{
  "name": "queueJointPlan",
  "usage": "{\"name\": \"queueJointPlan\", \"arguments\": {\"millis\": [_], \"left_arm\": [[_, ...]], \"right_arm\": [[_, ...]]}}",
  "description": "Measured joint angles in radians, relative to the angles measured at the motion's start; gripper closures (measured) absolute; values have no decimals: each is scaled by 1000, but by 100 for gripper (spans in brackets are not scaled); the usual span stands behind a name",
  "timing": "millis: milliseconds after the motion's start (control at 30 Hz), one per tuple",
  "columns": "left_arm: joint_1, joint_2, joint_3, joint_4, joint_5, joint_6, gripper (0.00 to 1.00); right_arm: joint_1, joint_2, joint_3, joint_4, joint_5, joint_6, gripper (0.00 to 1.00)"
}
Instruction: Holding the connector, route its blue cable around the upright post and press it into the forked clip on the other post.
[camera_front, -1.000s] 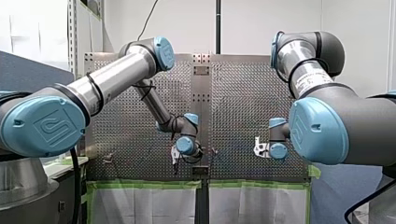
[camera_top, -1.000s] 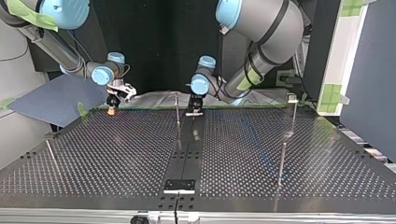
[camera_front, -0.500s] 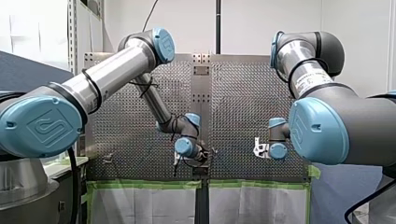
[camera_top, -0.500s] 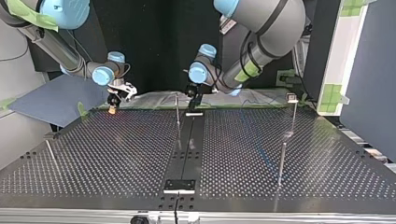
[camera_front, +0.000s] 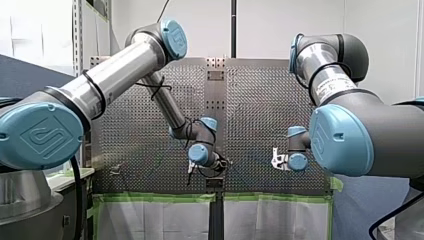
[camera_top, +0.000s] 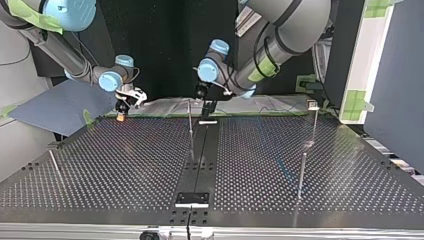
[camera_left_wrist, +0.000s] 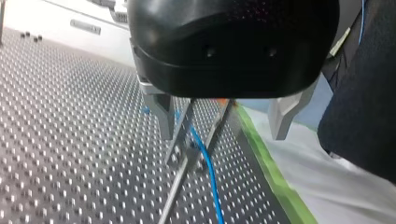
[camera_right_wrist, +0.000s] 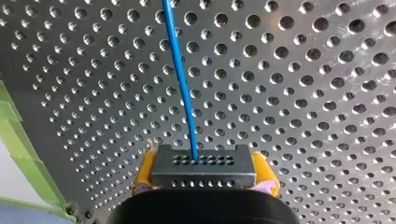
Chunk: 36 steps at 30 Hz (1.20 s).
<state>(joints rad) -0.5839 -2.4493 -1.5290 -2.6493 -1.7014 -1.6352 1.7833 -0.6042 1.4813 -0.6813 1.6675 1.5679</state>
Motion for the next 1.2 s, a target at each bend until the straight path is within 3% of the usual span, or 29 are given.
{"name": "queueJointPlan", "arguments": {"millis": [333, 633, 867, 1200], "left_arm": [[-38, 6, -47, 29, -1, 0, 0], [-54, 7, -55, 49, -21, -1, 0], [-57, 7, -55, 50, -54, -2, 0], [-64, 7, -55, 51, -76, -4, 0]], "right_arm": [[0, 0, 0, -1, -31, 2, 98], [0, 0, 0, 2, -37, 2, 98], [0, 0, 0, 2, -39, 18, 98], [0, 0, 0, 2, -43, 22, 98]]}}
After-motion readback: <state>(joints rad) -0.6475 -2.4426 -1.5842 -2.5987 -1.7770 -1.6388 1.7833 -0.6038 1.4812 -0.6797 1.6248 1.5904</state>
